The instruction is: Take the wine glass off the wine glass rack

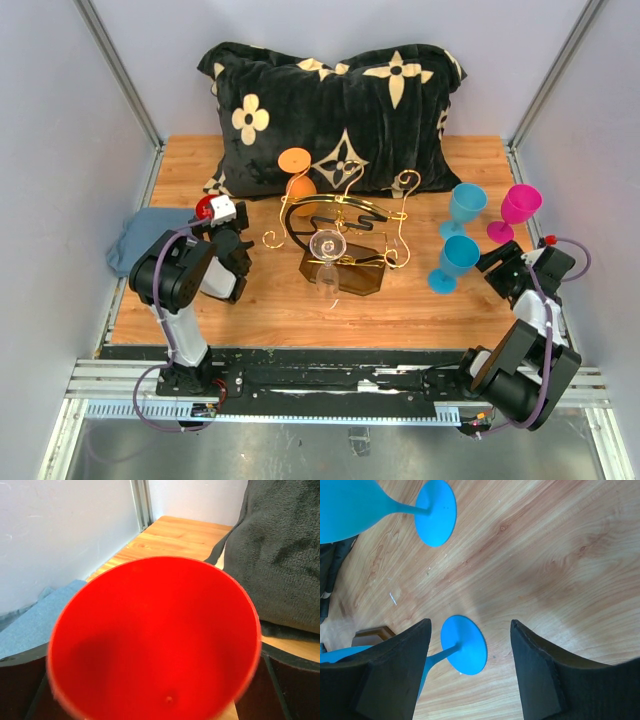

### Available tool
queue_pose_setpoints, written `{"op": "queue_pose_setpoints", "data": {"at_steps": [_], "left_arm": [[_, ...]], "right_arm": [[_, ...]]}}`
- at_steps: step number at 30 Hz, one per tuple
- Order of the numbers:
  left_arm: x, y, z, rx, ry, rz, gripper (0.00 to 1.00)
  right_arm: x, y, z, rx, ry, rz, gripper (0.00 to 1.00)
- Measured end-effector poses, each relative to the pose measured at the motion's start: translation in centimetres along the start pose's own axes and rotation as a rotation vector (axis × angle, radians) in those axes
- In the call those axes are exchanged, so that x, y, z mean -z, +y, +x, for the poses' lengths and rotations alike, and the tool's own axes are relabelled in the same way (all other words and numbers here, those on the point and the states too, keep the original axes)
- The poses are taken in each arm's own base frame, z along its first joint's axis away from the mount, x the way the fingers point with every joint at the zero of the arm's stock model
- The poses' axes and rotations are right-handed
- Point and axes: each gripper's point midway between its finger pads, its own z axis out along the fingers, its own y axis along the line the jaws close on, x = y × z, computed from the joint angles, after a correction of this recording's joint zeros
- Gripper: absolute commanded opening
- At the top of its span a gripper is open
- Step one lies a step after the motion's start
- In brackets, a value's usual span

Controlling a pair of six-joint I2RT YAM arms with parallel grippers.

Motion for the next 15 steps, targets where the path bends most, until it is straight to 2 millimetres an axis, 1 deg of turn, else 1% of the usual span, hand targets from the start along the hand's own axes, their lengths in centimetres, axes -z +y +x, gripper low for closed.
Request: {"op": "queue_pose_setpoints", "data": {"at_steps": [5, 11, 14, 15], "left_arm": [[0.4, 0.0, -0.3, -0.001, -0.003, -0.002, 1.00], [1.6, -0.6, -2.3, 0.014, -0.032, 0.011, 1.00], [2.5, -0.6, -3.3, 0.006, -0.043, 0.003, 1.00], [2.9, -0.6, -3.8, 0.000, -0.046, -0.003, 1.00]], "right_arm": [[-0.1, -0.1, 0.1, -0.003, 0.004, 0.002, 0.66], [0.3, -0.1, -0.2, 0.004, -0.006, 0.017, 0.71], [1.2, 0.3, -1.5, 0.031, -0.047, 0.046, 0.74], [1.5, 0.4, -2.0, 0.041, -0.061, 0.057, 0.78]]}}
